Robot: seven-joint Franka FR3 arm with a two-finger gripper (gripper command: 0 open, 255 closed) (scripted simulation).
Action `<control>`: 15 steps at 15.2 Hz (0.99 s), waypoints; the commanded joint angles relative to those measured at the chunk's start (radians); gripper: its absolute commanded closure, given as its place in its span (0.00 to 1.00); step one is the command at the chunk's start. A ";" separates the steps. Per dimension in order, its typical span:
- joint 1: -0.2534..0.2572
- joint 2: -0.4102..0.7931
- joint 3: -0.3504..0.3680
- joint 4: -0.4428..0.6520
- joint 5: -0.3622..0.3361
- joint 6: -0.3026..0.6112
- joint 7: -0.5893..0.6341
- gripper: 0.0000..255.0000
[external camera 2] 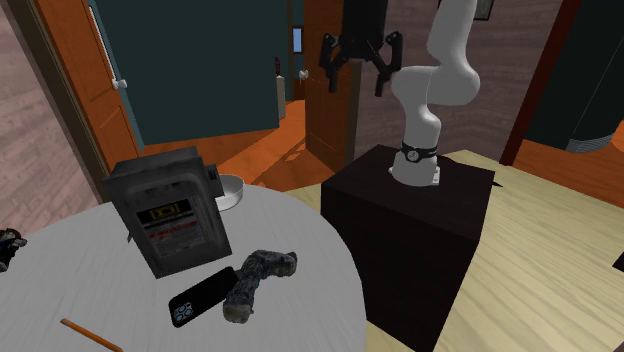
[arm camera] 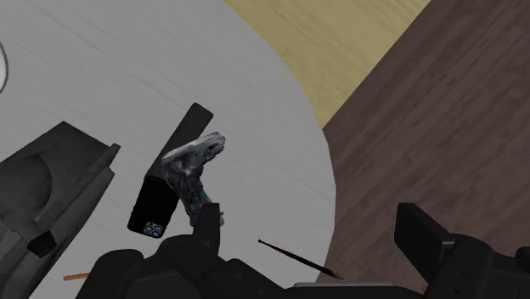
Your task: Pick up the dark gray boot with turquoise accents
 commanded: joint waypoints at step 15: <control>0.003 0.596 -0.021 0.216 -0.029 0.341 -0.103 0.00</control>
